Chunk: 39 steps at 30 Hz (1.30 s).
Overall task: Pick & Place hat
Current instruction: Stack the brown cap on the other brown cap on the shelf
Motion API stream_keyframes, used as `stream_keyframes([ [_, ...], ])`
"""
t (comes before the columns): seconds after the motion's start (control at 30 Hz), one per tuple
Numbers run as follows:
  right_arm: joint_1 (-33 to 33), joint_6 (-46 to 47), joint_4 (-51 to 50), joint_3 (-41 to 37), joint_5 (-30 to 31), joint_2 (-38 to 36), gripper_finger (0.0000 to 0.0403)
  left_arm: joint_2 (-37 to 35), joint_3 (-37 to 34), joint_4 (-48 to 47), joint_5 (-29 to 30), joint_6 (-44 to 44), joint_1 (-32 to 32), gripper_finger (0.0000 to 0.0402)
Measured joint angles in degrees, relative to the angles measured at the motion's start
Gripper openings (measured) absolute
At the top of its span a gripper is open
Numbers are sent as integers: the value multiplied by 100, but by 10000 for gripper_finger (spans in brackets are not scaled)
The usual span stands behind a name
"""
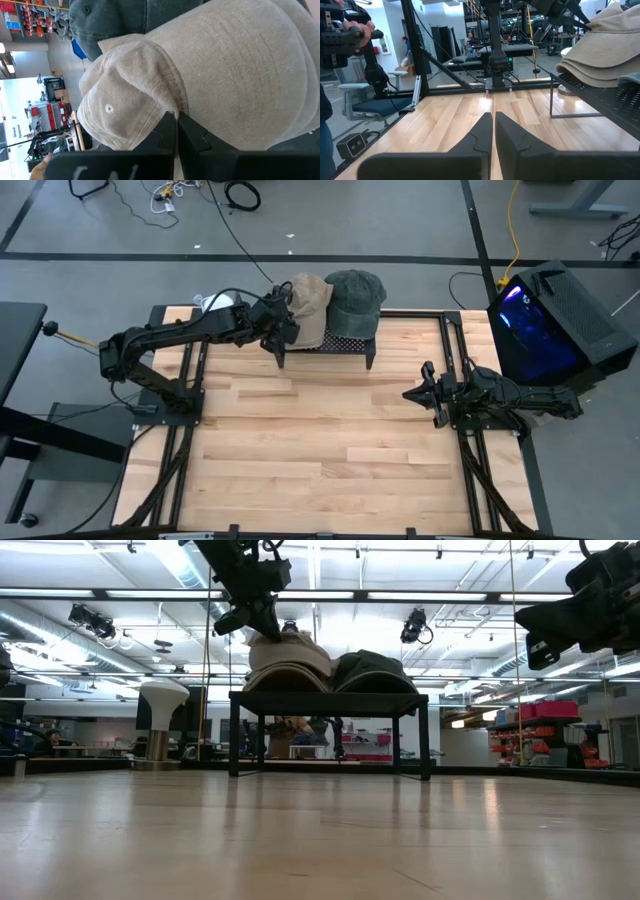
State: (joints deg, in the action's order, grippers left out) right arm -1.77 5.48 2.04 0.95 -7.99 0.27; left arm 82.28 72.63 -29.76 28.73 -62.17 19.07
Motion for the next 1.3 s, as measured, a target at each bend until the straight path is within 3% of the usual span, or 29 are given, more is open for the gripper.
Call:
stream_keyframes([
  [0.6,-1,0,0,0,2,1,25,0,-1,-11,146,6,0,28],
  [1.3,-1,1,0,0,1,0,25,-6,1,-14,-162,477,-98,184],
])
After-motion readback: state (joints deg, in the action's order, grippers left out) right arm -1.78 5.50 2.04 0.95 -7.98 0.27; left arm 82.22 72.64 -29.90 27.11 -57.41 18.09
